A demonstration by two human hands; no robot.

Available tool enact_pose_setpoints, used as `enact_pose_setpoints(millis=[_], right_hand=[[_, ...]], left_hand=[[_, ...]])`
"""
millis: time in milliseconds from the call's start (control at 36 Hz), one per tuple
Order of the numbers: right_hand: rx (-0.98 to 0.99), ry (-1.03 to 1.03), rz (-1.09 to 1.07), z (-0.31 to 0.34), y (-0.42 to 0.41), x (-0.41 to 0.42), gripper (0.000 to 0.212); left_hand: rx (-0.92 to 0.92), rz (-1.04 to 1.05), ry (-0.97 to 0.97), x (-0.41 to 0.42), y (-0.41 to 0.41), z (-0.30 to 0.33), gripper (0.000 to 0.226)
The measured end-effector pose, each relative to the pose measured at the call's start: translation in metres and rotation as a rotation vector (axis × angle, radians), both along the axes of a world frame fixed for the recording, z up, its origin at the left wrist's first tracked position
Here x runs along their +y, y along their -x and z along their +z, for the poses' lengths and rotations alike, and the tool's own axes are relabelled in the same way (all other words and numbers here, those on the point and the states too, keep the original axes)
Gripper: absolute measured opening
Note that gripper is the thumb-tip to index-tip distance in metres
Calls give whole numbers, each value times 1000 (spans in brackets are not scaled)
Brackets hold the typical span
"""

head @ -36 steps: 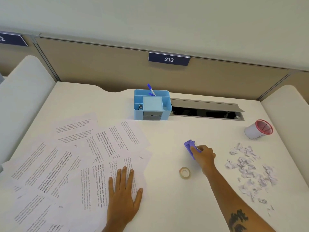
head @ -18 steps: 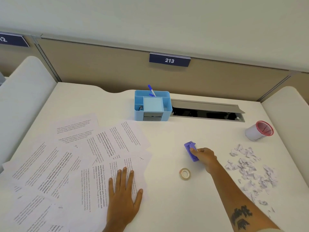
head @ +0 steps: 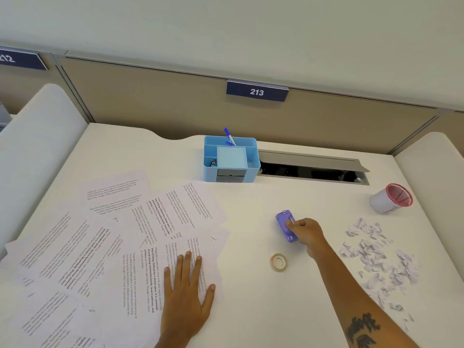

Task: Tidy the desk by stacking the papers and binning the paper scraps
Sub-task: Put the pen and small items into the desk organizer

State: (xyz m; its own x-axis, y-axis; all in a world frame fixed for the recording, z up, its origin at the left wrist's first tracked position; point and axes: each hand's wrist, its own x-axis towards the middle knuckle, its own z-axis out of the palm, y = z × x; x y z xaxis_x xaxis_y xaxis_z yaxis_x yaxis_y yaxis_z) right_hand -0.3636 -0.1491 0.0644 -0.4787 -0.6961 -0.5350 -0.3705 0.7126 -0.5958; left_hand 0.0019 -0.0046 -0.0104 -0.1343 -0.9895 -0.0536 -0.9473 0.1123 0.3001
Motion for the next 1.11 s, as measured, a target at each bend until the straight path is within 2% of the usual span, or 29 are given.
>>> enact_pose_setpoints(millis=[139,389,472,583,722,806,972,1111], right_hand=[[-21,-9,-76,4,3,-11,21],[-19,-76,-40,35,-14,-48,28],[-3,-50,-22,49,-23,-72,22],[26,54,14,73,-33,-104,27],[91,133,57,106,-44,-140,25],[136,153,113,119,-55,-159,33],[264,144,219,130,-72,-187,15],[318,128,297,126,-82,-201,26]], left_hand=[[-5,3,-5,-1,0,0,84],[-4,3,-2,0,0,0,85],[6,7,-2,-1,0,-2,85],[1,5,-2,-1,0,-1,85],[11,6,-7,0,1,0,85],[15,8,-1,-2,1,-2,85],[22,10,21,-2,0,-4,85],[26,13,27,-3,0,-5,84]])
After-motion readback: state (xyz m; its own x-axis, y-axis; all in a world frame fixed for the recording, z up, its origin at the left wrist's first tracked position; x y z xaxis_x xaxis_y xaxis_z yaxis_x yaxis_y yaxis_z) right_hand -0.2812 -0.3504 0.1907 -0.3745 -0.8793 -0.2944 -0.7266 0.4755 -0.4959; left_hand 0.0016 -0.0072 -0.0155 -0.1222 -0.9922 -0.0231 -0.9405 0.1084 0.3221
